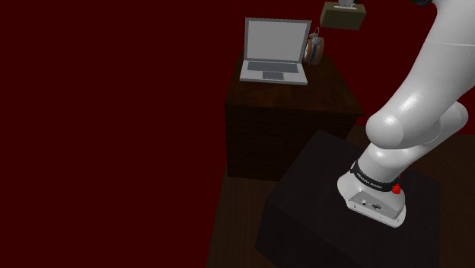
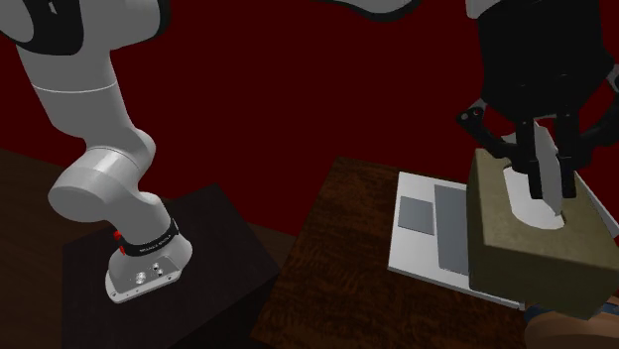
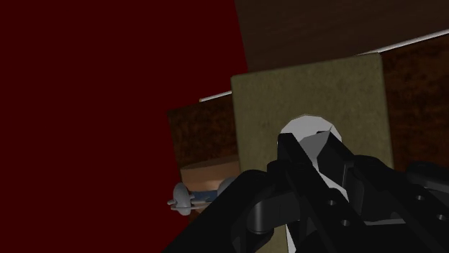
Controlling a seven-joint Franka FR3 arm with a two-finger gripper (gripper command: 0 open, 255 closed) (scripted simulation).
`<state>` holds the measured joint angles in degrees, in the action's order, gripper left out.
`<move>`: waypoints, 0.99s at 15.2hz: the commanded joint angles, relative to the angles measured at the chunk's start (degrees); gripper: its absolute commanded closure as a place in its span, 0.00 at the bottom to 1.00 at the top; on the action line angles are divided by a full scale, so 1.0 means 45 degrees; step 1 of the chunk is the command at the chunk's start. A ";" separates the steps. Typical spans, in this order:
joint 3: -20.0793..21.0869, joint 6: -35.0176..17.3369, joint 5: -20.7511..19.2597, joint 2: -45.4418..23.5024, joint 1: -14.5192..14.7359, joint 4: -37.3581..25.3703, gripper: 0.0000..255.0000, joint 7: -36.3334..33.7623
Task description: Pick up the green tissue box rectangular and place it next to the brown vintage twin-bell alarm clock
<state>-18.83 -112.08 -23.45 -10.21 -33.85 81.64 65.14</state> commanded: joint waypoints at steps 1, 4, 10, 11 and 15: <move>-0.0018 -0.0359 -0.0063 0.0067 -0.0018 0.0425 1.00 -0.0110; -0.0027 -0.0838 -0.0195 0.0166 0.0000 0.1047 1.00 -0.0353; -0.0052 -0.1765 -0.0448 0.0268 0.0017 0.2161 1.00 -0.0828; -0.0058 -0.1916 -0.0489 0.0274 0.0017 0.2332 1.00 -0.0906; -0.0082 -0.2512 -0.0653 0.0265 0.0016 0.2975 1.00 -0.1217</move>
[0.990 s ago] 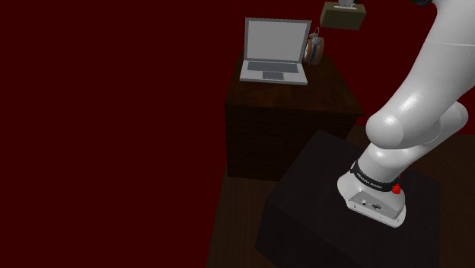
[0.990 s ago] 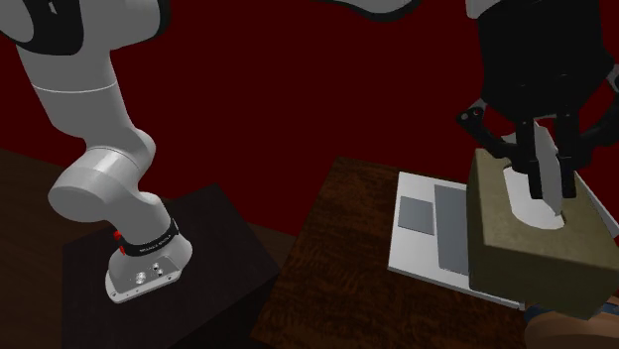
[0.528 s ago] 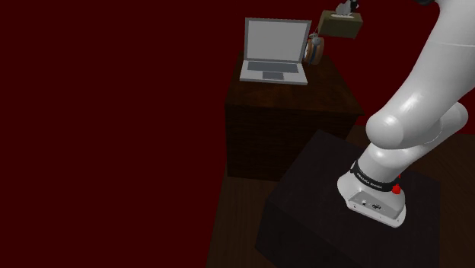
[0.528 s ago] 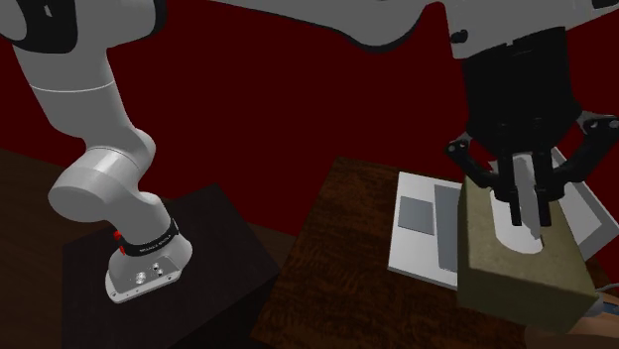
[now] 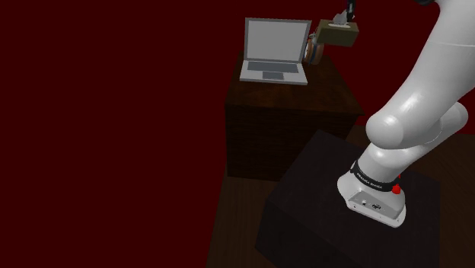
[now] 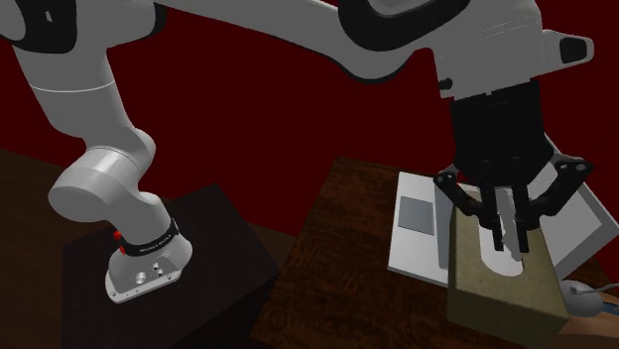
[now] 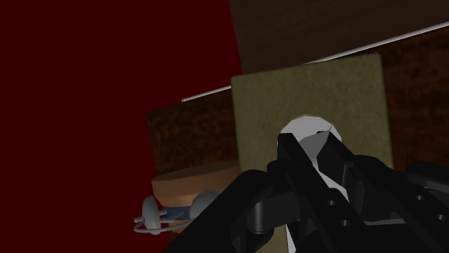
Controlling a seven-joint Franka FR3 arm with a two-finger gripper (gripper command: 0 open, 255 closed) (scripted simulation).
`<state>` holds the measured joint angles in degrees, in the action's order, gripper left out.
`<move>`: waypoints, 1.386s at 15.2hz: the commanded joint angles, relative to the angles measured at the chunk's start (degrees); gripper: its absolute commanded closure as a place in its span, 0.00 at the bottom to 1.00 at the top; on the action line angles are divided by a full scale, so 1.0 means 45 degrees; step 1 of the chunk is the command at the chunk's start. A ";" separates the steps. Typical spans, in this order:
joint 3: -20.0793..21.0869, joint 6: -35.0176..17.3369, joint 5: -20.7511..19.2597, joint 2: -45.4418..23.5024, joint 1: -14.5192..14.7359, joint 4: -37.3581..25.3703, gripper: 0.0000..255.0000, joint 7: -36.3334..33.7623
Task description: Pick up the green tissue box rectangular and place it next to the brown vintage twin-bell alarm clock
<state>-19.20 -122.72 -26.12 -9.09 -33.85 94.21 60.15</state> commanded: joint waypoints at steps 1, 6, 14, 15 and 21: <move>-0.0007 -0.0296 -0.0101 0.0008 0.0014 0.0334 1.00 -0.0185; -0.0044 -0.1023 -0.0305 -0.0082 0.0004 0.1040 1.00 -0.0573; -0.0115 -0.2159 -0.0637 -0.0365 -0.0023 0.1999 1.00 -0.1200; -0.0125 -0.2298 -0.0680 -0.0412 -0.0026 0.2105 1.00 -0.1279; -0.0191 -0.3126 -0.0939 -0.0746 -0.0048 0.2678 1.00 -0.1763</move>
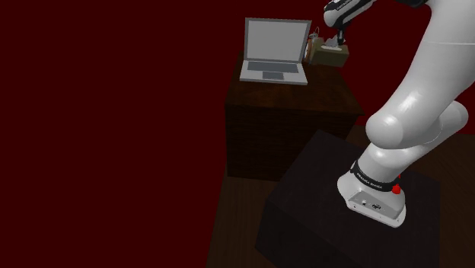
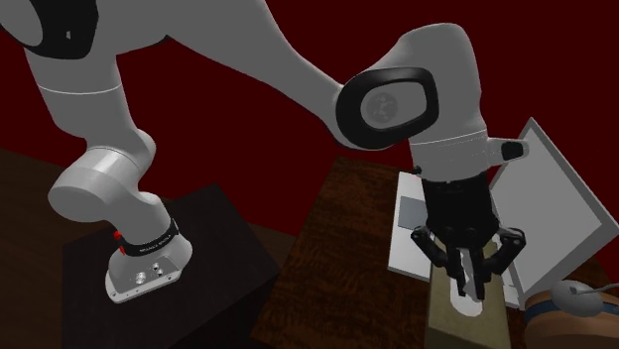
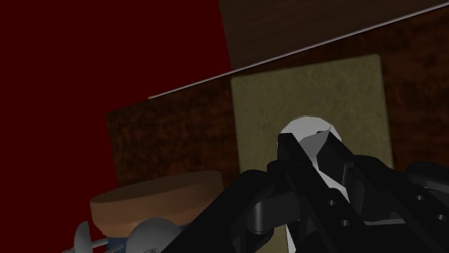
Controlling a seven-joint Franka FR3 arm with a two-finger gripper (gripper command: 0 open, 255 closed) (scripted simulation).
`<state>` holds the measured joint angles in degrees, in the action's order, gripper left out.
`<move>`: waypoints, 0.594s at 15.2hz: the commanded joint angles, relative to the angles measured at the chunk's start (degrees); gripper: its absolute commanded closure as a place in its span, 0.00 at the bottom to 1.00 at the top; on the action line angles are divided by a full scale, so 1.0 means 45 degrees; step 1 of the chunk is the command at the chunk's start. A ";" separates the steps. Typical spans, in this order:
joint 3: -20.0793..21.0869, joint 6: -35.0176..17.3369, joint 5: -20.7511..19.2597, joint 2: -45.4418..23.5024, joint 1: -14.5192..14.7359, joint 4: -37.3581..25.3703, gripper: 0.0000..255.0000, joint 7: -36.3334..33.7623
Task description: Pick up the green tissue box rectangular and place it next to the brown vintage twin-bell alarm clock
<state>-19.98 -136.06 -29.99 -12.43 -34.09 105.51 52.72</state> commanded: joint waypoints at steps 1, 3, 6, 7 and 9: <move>-0.0030 -0.0297 -0.0123 -0.0068 0.0003 0.0252 1.00 -0.0194; -0.0055 -0.0568 -0.0212 -0.0204 -0.0004 0.0414 1.00 -0.0359; -0.0095 -0.0971 -0.0348 -0.0425 -0.0012 0.0635 1.00 -0.0612; -0.0108 -0.1104 -0.0394 -0.0503 -0.0015 0.0703 1.00 -0.0697; -0.0138 -0.1369 -0.0486 -0.0666 -0.0019 0.0831 1.00 -0.0868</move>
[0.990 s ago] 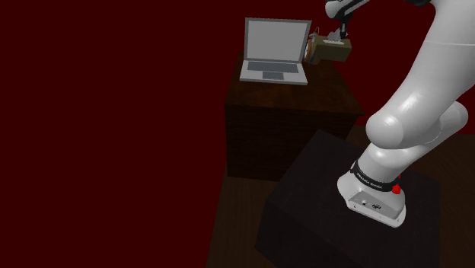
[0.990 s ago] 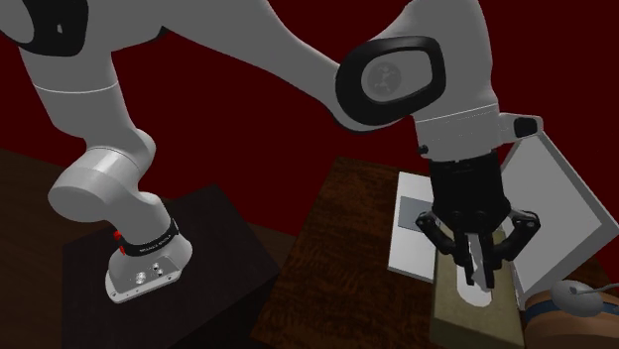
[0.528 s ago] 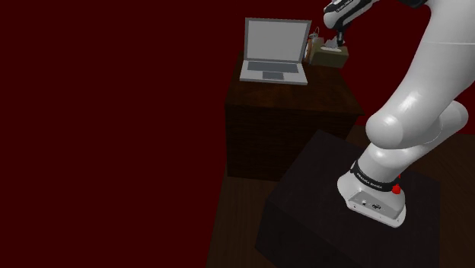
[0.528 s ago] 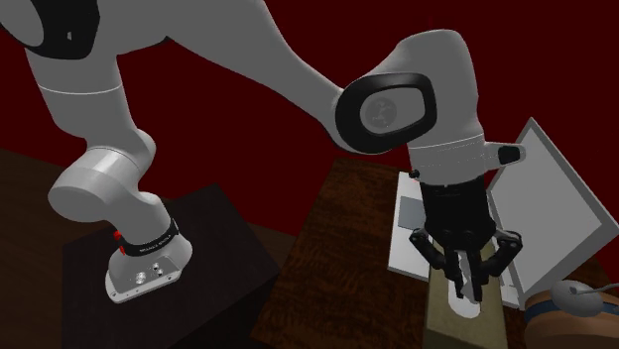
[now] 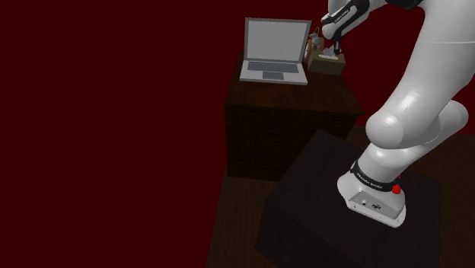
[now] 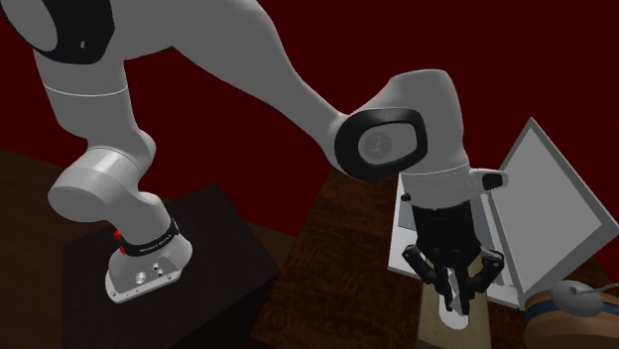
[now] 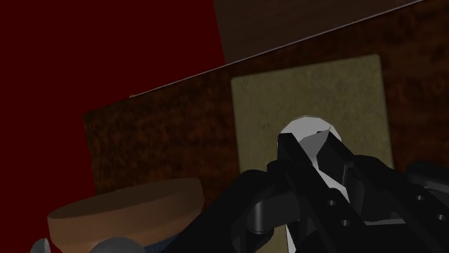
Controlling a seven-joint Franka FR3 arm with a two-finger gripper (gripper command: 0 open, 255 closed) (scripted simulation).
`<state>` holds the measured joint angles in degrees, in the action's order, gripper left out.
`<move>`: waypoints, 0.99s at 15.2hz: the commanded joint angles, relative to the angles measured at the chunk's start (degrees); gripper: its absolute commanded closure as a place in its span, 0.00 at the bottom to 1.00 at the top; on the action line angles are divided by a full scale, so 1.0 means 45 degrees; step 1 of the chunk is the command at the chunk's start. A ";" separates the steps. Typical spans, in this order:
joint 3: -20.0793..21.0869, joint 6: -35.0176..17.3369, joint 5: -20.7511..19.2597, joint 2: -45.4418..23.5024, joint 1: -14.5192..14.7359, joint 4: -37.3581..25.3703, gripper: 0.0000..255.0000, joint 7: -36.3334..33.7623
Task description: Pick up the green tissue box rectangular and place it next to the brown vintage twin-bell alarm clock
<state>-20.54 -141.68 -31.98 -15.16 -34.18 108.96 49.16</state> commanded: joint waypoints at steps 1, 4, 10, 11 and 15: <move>-0.0028 -0.0251 -0.0089 -0.0143 -0.0002 0.0124 1.00 -0.0164; -0.0074 -0.0643 -0.0230 -0.0412 -0.0007 0.0286 1.00 -0.0428; -0.0128 -0.1003 -0.0361 -0.0681 -0.0003 0.0415 1.00 -0.0676; -0.0130 -0.1003 -0.0360 -0.0681 -0.0001 0.0415 1.00 -0.0675; -0.0138 -0.1009 -0.0354 -0.0667 -0.0010 0.0425 0.00 -0.0653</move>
<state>-21.28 -146.22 -33.61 -18.06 -34.30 110.84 46.22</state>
